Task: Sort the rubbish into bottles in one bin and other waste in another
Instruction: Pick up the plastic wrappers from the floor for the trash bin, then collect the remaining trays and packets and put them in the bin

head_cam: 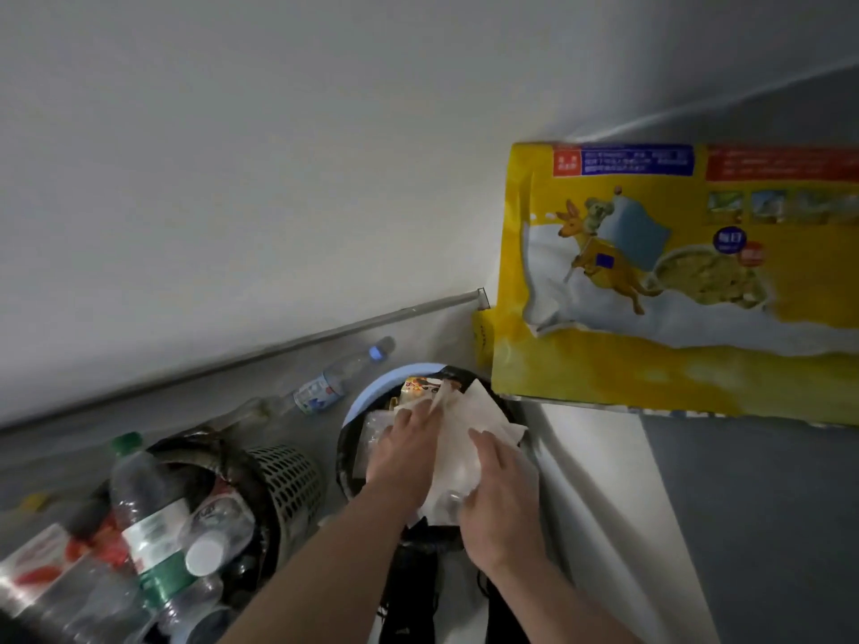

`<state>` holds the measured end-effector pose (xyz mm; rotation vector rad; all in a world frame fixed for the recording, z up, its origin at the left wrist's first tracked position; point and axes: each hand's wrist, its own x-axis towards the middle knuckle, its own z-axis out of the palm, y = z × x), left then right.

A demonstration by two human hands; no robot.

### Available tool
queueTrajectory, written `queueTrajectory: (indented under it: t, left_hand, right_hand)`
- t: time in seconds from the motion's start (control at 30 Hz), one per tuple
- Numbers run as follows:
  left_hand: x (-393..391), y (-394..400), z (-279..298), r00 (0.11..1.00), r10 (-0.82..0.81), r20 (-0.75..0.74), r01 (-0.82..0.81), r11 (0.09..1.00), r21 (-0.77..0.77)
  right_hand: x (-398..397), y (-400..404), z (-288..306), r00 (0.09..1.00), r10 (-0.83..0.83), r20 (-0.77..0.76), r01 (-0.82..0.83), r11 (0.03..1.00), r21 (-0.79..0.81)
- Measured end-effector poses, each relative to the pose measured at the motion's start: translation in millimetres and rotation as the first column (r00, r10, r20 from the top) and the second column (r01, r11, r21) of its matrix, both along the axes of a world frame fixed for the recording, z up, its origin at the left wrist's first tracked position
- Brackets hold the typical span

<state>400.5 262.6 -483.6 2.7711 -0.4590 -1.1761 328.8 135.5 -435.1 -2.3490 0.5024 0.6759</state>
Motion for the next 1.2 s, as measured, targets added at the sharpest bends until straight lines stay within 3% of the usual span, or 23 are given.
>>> queueTrajectory:
  t: [0.13,0.3,0.47,0.57,0.73,0.97,1.1,1.2]
  left_hand:
    - [3.0,7.1,-23.6,0.999,-0.031,-0.028,0.031,0.999,0.006]
    - [6.8,20.6,-52.3,0.991,-0.134,-0.008,0.134,0.989,0.064]
    - [14.1,25.7,-42.5,0.982,-0.142,-0.127,0.153,0.985,0.081]
    - [11.1,33.9,-7.4,0.984,-0.108,-0.140,0.108,0.994,-0.007]
    - [7.3,49.1,64.2,0.994,-0.096,-0.060,0.096,0.995,-0.015]
    - [1.1,53.9,152.5,0.994,-0.071,-0.083,0.069,0.997,-0.034]
    - [-4.7,43.5,225.3,0.995,0.066,-0.080,-0.078,0.983,-0.167]
    - [4.8,31.0,284.5,0.992,0.128,0.008,-0.120,0.945,-0.305]
  right_hand:
    - [11.9,2.4,-31.6,0.962,0.220,-0.161,-0.223,0.975,-0.002]
    - [26.9,12.9,-74.9,0.906,0.283,-0.315,-0.281,0.958,0.051]
    - [33.2,9.6,-84.9,0.861,0.330,-0.387,-0.308,0.944,0.122]
    - [24.6,7.5,-48.3,0.891,0.345,-0.295,-0.347,0.937,0.048]
    - [7.9,6.4,39.1,0.974,0.111,-0.196,-0.097,0.992,0.078]
    - [-13.5,2.9,129.3,0.987,-0.011,-0.162,0.021,0.998,0.061]
    - [-31.4,-6.8,198.5,0.992,-0.068,-0.102,0.079,0.991,0.105]
    - [-46.7,-25.1,255.3,0.992,-0.125,-0.032,0.127,0.987,0.095]
